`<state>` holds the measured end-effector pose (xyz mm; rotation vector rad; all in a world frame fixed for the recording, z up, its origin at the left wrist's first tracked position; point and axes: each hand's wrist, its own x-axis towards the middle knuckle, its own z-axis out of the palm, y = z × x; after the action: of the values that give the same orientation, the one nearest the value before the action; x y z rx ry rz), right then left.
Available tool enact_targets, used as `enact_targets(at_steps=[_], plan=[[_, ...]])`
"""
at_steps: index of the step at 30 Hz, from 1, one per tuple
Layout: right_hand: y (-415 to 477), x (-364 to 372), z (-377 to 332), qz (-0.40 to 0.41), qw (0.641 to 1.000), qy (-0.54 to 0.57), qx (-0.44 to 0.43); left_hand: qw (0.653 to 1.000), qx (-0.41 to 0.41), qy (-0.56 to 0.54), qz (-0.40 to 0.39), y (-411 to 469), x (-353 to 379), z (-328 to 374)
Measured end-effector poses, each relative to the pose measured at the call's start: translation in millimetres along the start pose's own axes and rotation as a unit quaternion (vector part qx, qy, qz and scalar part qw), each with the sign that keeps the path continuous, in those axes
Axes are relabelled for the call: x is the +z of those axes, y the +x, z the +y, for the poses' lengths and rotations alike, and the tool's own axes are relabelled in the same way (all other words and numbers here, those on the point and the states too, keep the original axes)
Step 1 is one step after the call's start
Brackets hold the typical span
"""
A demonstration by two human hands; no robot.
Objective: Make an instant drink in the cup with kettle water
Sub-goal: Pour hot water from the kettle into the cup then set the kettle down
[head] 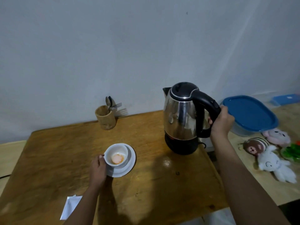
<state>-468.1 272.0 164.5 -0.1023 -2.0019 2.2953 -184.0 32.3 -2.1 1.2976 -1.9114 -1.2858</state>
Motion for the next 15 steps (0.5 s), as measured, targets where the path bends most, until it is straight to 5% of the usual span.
enact_targets(at_steps=[8,15], plan=[[-41,54,-28,-0.097,0.971,-0.205,-0.073,0.998,-0.019,0.016,-0.057,0,-14,7],[-81,82,-15,-0.226,0.901,-0.352,-0.114,0.991,-0.030,0.044,-0.120,9,-26,9]])
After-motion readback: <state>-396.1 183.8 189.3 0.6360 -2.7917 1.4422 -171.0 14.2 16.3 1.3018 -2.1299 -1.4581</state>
